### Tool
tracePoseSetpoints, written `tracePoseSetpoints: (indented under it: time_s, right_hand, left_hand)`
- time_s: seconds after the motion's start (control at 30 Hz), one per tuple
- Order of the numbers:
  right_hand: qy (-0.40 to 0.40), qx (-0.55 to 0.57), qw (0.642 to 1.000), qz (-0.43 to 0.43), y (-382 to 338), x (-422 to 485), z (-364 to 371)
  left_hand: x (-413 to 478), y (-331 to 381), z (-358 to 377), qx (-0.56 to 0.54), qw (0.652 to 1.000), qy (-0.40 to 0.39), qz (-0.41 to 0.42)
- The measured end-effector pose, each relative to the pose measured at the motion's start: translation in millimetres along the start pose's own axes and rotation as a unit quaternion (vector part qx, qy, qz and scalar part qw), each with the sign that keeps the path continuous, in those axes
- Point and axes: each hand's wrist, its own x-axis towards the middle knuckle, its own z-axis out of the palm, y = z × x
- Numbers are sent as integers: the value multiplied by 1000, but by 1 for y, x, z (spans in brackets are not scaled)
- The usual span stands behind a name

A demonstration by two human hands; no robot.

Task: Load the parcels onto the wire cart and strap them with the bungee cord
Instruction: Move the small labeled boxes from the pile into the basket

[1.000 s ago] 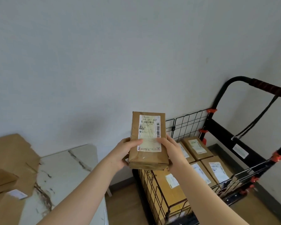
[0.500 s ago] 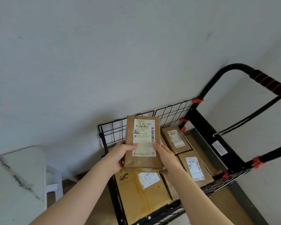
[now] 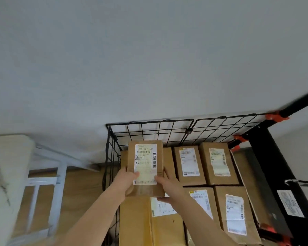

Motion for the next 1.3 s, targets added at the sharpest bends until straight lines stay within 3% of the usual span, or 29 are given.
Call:
tracePoseSetpoints:
  time_s: [0.17, 0.53, 0.77, 1.07, 1.3]
  right_hand:
    - [-36, -13, 999, 18, -2, 49, 11]
    - [-86, -69, 993, -33, 0, 71, 29]
    - [-76, -93, 993, -16, -4, 53, 22]
    - [-25, -141, 989, -23, -15, 14, 13]
    - [34, -197, 974, -108, -23, -36, 13]
  left_hand:
    - [28, -3, 8, 82, 990, 113, 24]
    - [64, -24, 4, 183, 968, 149, 79]
    - [50, -15, -2, 251, 954, 100, 133]
    - [-16, 3, -1, 269, 954, 72, 112]
    - [-64, 24, -8, 312, 932, 36, 182]
